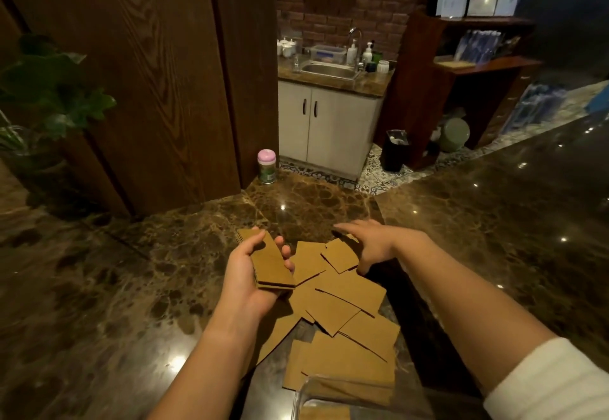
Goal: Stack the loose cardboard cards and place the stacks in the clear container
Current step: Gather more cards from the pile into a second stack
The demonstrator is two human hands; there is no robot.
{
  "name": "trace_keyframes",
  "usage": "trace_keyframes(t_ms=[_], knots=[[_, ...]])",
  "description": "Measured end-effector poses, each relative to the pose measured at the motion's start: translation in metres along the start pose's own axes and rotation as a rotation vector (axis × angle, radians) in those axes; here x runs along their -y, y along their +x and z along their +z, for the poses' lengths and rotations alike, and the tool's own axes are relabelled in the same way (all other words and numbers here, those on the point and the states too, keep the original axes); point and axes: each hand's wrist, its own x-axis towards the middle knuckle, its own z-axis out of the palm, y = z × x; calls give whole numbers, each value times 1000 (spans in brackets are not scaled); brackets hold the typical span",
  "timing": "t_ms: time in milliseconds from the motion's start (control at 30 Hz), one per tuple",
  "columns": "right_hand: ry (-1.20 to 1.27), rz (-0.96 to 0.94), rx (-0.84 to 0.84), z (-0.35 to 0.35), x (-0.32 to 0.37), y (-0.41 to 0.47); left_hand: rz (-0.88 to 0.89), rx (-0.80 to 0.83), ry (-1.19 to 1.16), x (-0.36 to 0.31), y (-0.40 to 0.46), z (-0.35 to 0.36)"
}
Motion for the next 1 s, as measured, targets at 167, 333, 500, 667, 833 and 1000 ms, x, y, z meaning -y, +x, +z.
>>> trace_keyframes(t_ms=[167, 333, 500, 667, 833, 1000], knots=[[78, 103, -47, -4, 4, -7, -7, -14, 8, 2, -3, 2], [719, 142, -262, -20, -5, -61, -23, 1, 11, 7, -13, 14], [1563, 47, -357, -26, 20, -129, -40, 162, 58, 20, -39, 51], [1704, -16, -411, -22, 43, -172, 21, 358, 198, 27, -60, 80], [1749, -129, -663, -12, 57, -199, 3, 406, 166, 28, -68, 93], [1275, -646, -1121, 4, 56, -207, -85, 433, 172, 28, -69, 97]])
